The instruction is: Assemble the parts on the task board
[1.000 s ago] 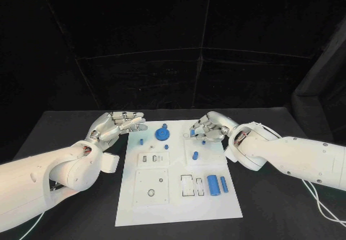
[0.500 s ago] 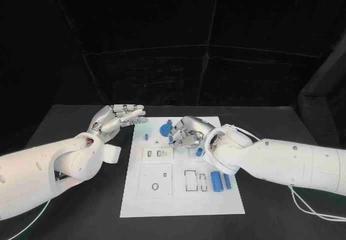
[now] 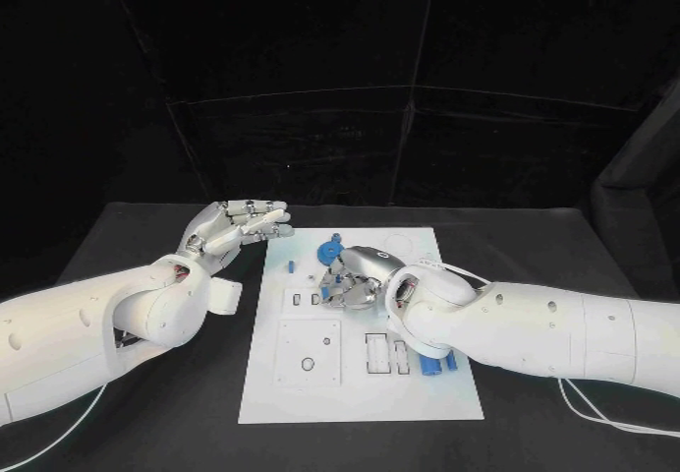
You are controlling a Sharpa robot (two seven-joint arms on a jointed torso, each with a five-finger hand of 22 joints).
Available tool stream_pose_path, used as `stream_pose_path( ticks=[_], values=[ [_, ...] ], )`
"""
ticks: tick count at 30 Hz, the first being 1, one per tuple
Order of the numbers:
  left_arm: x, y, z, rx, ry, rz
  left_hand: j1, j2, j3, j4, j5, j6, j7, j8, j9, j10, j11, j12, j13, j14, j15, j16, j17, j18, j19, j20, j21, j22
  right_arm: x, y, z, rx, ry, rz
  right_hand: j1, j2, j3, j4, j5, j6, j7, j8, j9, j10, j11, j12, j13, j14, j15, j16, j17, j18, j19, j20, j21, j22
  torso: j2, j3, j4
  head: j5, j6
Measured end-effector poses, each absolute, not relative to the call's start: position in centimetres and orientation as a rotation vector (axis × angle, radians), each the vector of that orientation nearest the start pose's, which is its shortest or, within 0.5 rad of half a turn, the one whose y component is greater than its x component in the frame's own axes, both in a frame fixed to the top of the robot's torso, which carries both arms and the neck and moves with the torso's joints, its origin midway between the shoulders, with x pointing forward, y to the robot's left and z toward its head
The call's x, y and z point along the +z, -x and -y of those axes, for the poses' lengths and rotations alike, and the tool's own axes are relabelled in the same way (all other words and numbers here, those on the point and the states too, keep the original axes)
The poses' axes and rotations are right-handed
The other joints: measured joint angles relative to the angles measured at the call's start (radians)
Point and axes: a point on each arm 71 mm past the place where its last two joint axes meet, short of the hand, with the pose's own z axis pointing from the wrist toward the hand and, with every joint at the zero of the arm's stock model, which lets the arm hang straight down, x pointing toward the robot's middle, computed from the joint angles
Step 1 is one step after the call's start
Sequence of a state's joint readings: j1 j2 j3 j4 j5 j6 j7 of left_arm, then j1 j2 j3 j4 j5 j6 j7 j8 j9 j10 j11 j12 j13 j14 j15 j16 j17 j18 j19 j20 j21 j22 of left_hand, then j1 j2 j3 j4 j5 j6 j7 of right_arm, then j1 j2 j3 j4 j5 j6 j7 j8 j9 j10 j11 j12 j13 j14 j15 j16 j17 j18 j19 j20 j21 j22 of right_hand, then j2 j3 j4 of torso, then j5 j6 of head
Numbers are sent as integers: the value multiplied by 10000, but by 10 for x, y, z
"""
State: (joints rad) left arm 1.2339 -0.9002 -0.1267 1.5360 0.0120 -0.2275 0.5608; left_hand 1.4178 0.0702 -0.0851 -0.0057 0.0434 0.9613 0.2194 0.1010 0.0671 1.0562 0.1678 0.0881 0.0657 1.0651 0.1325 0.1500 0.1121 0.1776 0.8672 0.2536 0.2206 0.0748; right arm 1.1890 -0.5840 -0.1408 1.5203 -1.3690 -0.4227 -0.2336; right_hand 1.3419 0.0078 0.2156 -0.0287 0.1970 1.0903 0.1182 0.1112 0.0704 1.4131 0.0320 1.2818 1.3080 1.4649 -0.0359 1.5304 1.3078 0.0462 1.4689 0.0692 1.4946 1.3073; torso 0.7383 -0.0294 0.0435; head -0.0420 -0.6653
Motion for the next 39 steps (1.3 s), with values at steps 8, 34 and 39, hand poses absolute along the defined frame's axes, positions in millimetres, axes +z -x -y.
stream_pose_path(
  ticks=[8, 34, 39],
  values=[
    [-181, -480, -231, -16425, 10224, -13413, 0, 0, 0, 0, 0, 0, 0, 0, 0, 0, 0, 0, 0, 0, 0, 0, 0, 0, 0, 0, 0, 0, -220, -455, 73, 7959, 1314, -17346, -38, -39, -1, -1, -17, -3, -3, -1, -7, 0, 0, -1, 0, 0, 0, 0, -1, 0, 0, 0, 0, 0, 9, 10, -11, 20, -26],
    [-181, -480, -231, -16425, 10239, -13405, 0, 0, 0, 0, 0, 38, 38, 0, 0, 35, 36, 0, 0, 0, 0, 1, 2, 0, 0, 0, 1, -10, -221, -458, 72, 7670, 1688, -17306, -212, -215, 90, -35, 3, -26, -26, -74, 0, -4, 4, -130, -3, 0, 1, 0, -3, 0, 0, 0, -42, 8, 3, 8, -2, -19, -64],
    [-181, -480, -231, -16422, 10242, -13403, 0, 0, 0, 0, 0, 38, 38, 0, 0, 35, 36, 0, 0, 0, 0, 1, 2, 0, 0, 0, 1, -9, -221, -458, 72, 7615, 1758, -17342, -300, -302, 100, -44, 11, -102, 23, -79, -24, -44, 36, -194, -51, 0, 0, 0, -3, 1, 0, 1, -48, 7, 4, 8, -2, -35, -89]
  ],
)
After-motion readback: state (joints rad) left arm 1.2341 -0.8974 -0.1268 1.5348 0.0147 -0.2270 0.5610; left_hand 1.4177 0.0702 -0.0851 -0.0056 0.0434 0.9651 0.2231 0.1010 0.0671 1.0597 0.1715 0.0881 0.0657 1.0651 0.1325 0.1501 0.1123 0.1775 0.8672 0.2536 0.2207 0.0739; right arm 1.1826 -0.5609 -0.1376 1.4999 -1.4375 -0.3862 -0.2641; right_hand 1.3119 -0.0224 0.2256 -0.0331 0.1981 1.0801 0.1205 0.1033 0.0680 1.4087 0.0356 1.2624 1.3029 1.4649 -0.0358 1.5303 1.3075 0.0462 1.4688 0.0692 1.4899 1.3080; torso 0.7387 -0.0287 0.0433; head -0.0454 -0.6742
